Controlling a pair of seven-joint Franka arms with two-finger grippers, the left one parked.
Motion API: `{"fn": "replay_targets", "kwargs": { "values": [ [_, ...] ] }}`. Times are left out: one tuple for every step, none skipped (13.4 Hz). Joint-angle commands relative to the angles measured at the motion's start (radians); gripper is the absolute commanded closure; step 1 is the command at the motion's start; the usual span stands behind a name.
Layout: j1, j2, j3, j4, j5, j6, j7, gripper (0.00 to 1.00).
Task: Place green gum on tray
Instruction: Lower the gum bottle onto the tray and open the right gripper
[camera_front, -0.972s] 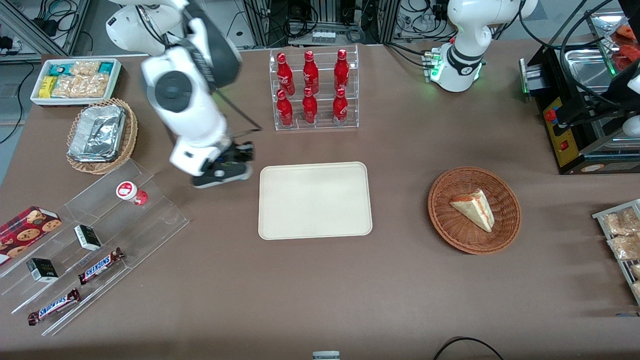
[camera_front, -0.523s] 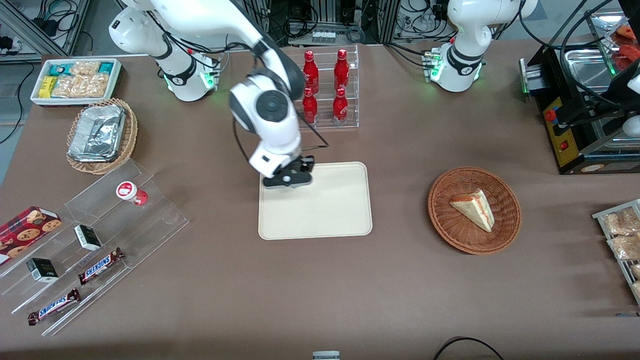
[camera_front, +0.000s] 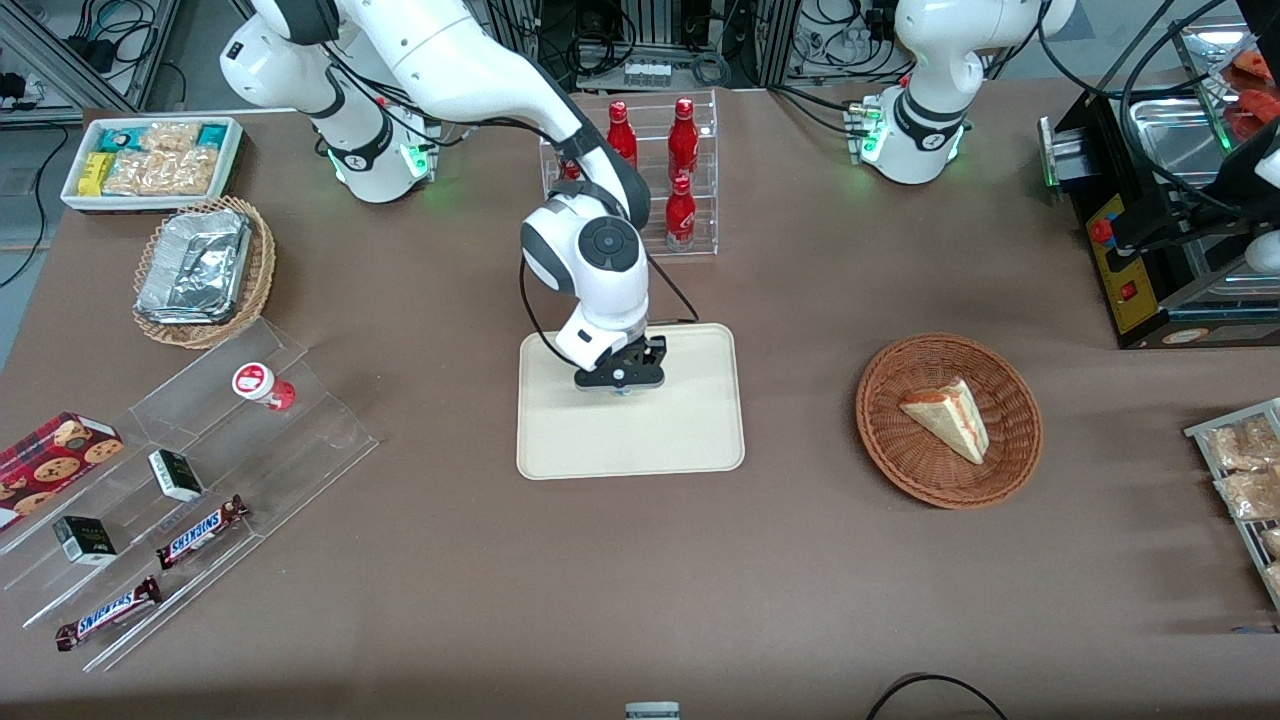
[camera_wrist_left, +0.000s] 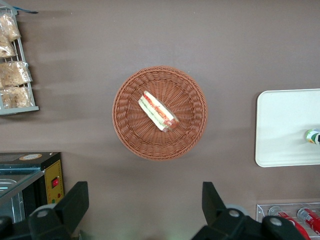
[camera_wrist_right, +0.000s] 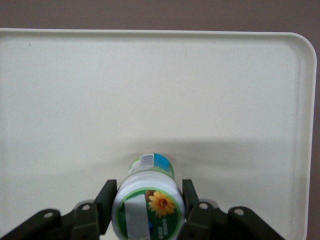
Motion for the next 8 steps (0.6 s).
{"fn": "replay_targets", "kwargs": {
  "values": [
    [0.008,0.037,-0.012,0.032,0.024,0.027,0.004,1.00],
    [0.008,0.039,-0.012,0.032,0.030,0.027,0.002,1.00],
    [0.007,0.039,-0.012,0.032,0.034,0.027,0.001,0.74],
    [0.007,0.040,-0.012,0.032,0.036,0.028,-0.001,0.23],
    [0.007,0.042,-0.012,0.032,0.036,0.027,-0.003,0.00],
    [0.007,0.040,-0.012,0.032,0.036,0.027,-0.009,0.00],
    [0.001,0.036,-0.012,0.032,0.036,0.027,-0.012,0.00],
    [-0.009,0.025,-0.013,0.032,0.037,0.025,-0.016,0.00]
  ]
}}
